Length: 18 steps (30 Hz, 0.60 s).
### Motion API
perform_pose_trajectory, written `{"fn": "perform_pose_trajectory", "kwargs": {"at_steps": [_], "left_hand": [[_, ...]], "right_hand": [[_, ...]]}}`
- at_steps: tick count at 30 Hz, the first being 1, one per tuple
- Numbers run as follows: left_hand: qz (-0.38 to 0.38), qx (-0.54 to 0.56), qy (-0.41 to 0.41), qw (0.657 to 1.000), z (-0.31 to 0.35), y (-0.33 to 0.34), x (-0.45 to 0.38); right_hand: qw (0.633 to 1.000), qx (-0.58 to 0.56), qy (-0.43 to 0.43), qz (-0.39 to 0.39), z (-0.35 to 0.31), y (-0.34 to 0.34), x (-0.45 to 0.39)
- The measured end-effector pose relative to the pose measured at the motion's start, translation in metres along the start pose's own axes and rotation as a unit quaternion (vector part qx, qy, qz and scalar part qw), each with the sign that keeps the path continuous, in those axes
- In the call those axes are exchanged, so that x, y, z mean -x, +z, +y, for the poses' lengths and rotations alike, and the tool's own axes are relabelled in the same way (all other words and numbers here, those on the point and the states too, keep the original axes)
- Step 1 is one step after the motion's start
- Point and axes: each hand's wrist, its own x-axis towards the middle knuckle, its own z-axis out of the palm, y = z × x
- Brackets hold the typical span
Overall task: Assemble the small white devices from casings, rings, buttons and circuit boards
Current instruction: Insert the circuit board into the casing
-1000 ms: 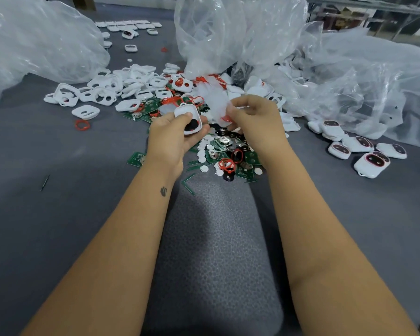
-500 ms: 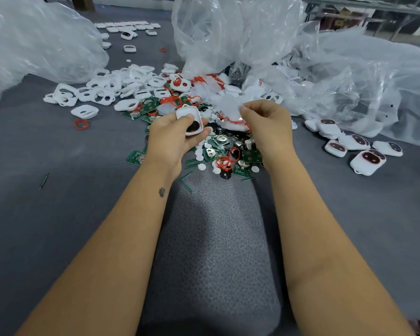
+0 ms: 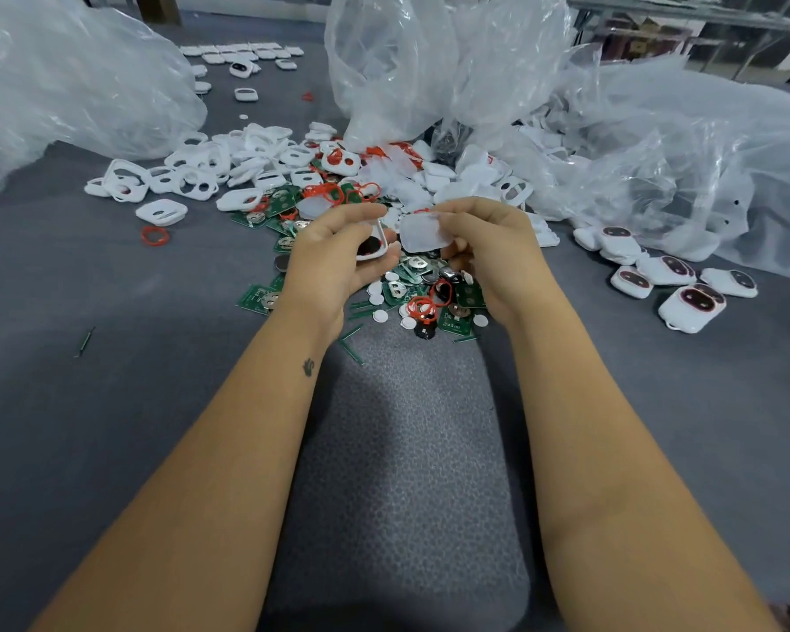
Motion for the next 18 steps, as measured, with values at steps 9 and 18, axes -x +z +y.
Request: {"fn": "perform_pose_trajectory", "kwargs": {"at_steps": [9, 18], "left_hand": [[-0.057, -0.024, -0.009, 0.998, -0.003, 0.001, -0.002], [-0.036, -0.025, 0.013, 0.999, -0.01, -0.002, -0.007]], "right_hand": [[1.0, -0.009, -0.012, -0.014, -0.001, 0.001, 0.0], [0.998, 0.012, -0.042, -0.052, 0.001, 0.006, 0.002]]}}
